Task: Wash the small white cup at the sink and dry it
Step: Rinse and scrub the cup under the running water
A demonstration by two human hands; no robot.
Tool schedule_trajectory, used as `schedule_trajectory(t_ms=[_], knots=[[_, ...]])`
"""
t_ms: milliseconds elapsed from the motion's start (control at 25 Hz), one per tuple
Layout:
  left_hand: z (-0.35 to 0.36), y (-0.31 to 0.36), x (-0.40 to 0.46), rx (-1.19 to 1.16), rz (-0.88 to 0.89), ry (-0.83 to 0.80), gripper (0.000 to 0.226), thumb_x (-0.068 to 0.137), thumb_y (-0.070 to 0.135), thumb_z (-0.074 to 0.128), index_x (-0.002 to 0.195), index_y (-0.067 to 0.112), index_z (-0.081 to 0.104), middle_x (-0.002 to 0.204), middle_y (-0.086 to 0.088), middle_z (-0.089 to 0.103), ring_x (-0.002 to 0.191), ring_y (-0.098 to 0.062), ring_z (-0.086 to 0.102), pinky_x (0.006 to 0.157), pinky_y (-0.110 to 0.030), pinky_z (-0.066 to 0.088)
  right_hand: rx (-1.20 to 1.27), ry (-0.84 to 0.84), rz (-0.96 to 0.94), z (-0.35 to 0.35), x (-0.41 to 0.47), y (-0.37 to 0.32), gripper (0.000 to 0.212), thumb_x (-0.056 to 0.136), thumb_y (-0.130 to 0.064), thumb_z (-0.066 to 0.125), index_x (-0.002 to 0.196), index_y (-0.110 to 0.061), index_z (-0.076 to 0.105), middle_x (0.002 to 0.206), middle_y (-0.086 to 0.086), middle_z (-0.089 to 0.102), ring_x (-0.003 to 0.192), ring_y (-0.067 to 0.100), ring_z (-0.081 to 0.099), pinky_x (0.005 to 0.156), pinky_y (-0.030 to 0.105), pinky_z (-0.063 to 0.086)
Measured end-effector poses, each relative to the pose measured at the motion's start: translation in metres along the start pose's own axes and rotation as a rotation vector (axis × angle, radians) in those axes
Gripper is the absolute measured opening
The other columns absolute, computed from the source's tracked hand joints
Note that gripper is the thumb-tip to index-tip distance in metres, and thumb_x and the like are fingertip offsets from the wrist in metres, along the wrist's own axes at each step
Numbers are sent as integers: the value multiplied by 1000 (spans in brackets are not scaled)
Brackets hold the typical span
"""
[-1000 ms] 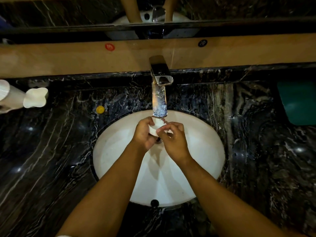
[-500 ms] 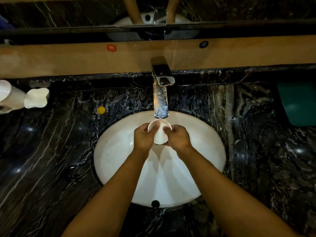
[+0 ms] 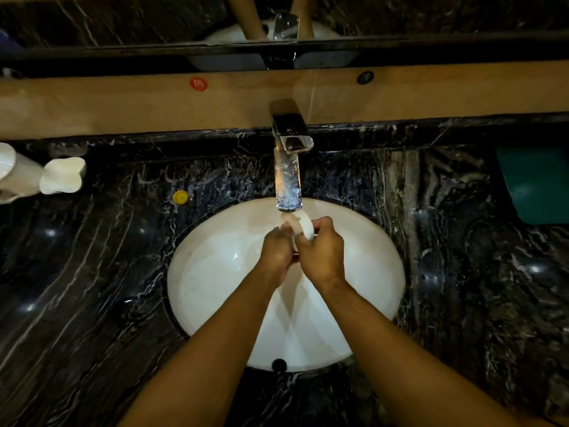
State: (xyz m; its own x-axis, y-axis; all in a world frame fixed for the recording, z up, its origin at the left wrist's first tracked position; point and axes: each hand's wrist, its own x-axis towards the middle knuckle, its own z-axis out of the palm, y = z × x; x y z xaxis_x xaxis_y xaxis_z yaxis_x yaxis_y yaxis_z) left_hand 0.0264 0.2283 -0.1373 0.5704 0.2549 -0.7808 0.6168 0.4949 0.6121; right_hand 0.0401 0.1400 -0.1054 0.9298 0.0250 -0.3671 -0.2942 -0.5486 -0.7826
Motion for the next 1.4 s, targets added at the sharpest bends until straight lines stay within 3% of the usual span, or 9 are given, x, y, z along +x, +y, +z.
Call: schedule_trajectory(t_ms=[80,120,240,440,560,720,1000,1200,1400], knots=[[-9,7,6,139,132,3,36,103,4,36,126,4,64,121,-26,69,99,-35,69,62,-36,61,130,-6,136,-1,8,3,18,90,-17,67,102,-17,54,97,2,69,80,15,67,58,18,55],[-15,12,7,166,172,-15,39,97,-5,36,125,2,64,122,-28,67,100,-39,67,62,-39,62,254,-39,233,-1,10,3,20,90,-9,63,108,-14,55,109,10,68,89,24,69,66,33,63],[-26,26,9,135,163,-27,47,83,-14,40,120,0,66,124,-26,67,115,-47,62,93,-59,57,629,-200,483,0,11,1,38,92,8,50,130,2,52,129,23,56,104,49,66,79,60,62],[-28,32,-2,-3,216,17,33,80,2,50,107,9,69,108,-17,74,100,-34,69,89,-48,59,913,-262,641,14,11,-3,30,97,0,59,126,5,59,121,26,68,95,39,73,66,42,65],[-18,21,-16,139,304,85,34,93,11,51,124,15,63,106,-4,74,93,-17,72,75,-28,59,1031,-250,760,26,11,-5,26,97,-7,63,122,2,65,109,19,75,83,26,76,58,33,62],[-22,15,-12,223,356,226,35,100,7,45,131,14,59,120,-9,69,110,-27,67,95,-43,56,952,-313,667,25,8,-6,31,97,2,57,126,-1,63,109,17,75,90,28,75,64,35,62],[-22,25,-10,2,118,119,28,105,40,49,96,23,70,95,-12,78,90,-39,75,78,-58,63,631,-287,376,3,12,-22,42,90,5,59,127,-15,59,114,13,74,104,42,72,94,62,55],[-19,22,-16,-193,-40,-10,39,106,30,48,126,0,62,114,-26,73,87,-36,76,60,-39,60,417,-287,292,-11,6,-25,25,93,-15,63,117,-10,69,107,11,77,91,24,75,77,41,63],[-30,24,-25,-346,-39,-87,37,107,15,44,140,-2,48,133,-34,58,106,-51,67,71,-51,62,203,18,124,-34,6,-38,22,100,-29,54,98,-17,73,98,3,72,91,18,63,75,28,46]])
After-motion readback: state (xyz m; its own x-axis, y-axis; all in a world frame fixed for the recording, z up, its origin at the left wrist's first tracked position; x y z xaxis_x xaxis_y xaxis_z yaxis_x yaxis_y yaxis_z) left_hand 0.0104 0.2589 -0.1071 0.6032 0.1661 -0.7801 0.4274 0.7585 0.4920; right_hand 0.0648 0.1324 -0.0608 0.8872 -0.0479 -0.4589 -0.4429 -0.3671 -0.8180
